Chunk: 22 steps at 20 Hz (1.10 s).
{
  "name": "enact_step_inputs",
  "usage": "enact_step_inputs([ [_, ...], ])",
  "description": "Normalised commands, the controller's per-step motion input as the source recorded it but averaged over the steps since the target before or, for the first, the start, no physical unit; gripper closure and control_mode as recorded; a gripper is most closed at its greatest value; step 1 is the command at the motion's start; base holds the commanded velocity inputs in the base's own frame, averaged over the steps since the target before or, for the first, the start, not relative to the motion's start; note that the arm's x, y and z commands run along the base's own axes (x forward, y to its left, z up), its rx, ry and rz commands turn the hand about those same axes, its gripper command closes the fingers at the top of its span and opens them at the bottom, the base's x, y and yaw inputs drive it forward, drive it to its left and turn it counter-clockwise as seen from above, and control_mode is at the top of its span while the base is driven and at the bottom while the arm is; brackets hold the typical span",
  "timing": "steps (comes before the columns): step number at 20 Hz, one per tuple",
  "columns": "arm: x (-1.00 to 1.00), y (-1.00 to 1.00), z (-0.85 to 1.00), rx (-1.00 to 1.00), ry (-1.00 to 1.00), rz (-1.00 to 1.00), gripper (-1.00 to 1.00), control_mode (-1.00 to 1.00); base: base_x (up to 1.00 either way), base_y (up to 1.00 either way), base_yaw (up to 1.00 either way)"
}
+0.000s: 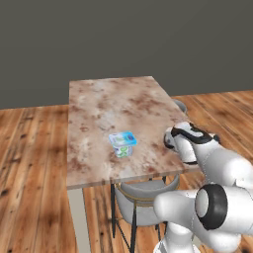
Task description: Stack the yogurt containers by placing the smaller containers on top of the larger containers.
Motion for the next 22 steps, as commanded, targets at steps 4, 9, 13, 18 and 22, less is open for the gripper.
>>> enact_step_inputs([
  [4,-0.01,0.38,0.90,0.00,0.14,0.00,1.00,-1.00,0.00,0.00,0.00],
  [9,0.00,0.38,0.89,0.00,0.15,0.00,1.00,-1.00,0.00,0.00,0.00],
  [13,0.00,0.30,0.82,0.00,0.17,0.04,1.00,-1.00,0.00,0.00,0.00],
  [18,0.00,0.28,0.51,0.03,0.18,0.11,1.00,-1.00,0.00,0.00,0.00],
  [22,0.00,0.09,0.05,0.05,0.07,0.19,1.00,-1.00,0.00,0.00,0.00],
])
